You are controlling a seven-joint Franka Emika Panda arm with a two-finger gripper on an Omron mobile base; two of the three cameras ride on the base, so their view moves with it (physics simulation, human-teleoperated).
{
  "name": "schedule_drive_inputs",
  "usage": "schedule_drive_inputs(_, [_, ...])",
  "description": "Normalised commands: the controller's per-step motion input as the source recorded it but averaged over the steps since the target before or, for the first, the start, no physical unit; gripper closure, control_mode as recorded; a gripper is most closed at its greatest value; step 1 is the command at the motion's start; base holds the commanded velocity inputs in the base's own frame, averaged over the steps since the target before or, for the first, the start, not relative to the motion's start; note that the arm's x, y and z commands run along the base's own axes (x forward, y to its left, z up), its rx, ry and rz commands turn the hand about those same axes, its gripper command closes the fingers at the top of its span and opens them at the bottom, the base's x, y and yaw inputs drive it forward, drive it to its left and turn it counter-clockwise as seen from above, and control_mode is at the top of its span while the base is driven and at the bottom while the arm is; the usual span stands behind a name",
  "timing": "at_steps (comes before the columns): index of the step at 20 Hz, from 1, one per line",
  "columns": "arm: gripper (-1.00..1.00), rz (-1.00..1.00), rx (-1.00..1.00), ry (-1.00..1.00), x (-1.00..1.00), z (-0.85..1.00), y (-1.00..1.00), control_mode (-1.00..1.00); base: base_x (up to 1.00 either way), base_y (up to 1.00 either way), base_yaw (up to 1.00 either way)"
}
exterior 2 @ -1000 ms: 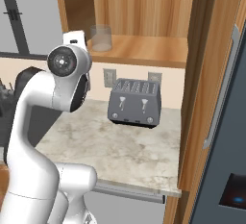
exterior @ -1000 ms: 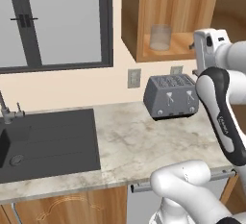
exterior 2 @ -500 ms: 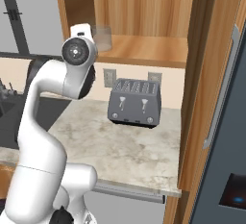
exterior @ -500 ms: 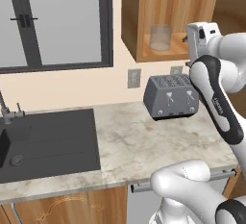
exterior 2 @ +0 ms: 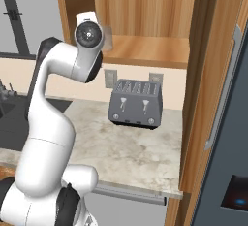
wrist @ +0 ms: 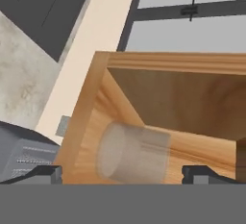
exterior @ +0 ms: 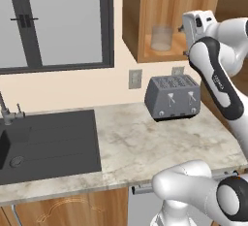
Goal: There is a bowl on the dining counter. Grab a lemon wedge from the fridge and place it in the bowl. Then get the liquor bottle and glass cup from the cabinet and place them next to the bowl.
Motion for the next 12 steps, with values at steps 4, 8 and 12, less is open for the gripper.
schedule_drive_inputs(4, [-1.0,0.01,-0.12,-0.01,0.01,0.15,0.0,-1.0,0.0,0.0,0.0])
schedule_drive_inputs(8, [-1.0,0.0,-0.12,-0.02,0.0,0.12,0.0,-1.0,0.0,0.0,0.0])
schedule_drive_inputs(12, [-1.0,-0.01,-0.11,-0.02,0.11,0.09,0.06,-1.0,0.0,0.0,0.0])
